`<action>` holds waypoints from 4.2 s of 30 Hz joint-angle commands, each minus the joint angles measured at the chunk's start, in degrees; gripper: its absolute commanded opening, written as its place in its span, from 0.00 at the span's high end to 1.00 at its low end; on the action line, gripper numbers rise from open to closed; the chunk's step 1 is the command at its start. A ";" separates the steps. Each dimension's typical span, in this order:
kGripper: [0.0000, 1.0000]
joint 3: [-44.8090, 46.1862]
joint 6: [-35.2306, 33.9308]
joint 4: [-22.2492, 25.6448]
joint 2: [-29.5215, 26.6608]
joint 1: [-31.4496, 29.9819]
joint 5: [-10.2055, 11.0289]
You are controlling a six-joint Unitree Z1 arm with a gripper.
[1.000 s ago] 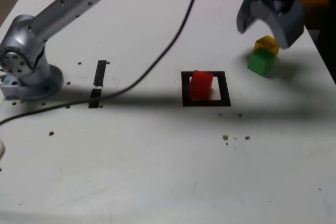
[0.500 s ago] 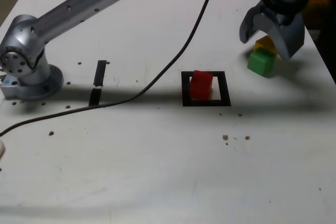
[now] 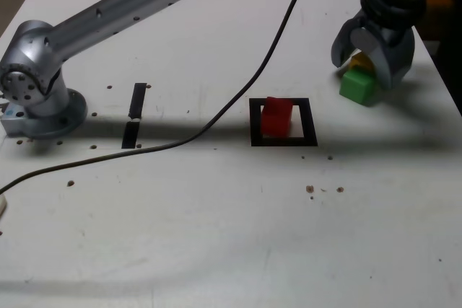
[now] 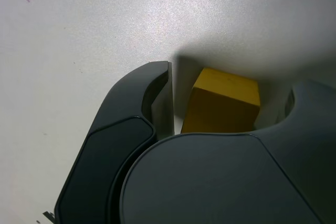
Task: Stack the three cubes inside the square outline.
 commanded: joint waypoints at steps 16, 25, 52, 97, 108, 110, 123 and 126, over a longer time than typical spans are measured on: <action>0.86 -1.45 -2.30 1.31 0.11 0.09 -2.20; 0.88 -1.75 -3.51 1.39 -4.07 0.00 -2.39; 0.89 45.72 -38.75 1.37 -43.32 -14.55 -3.00; 0.88 42.47 -49.28 -0.78 -25.64 -16.69 -9.81; 0.88 49.33 -49.50 -8.65 -29.76 -16.26 -9.88; 0.88 50.03 -49.50 -9.74 -30.15 -16.26 -9.86; 0.88 52.36 -49.44 -13.14 -30.62 -16.26 -10.00; 0.88 52.36 -49.26 -13.44 -30.33 -16.26 -9.96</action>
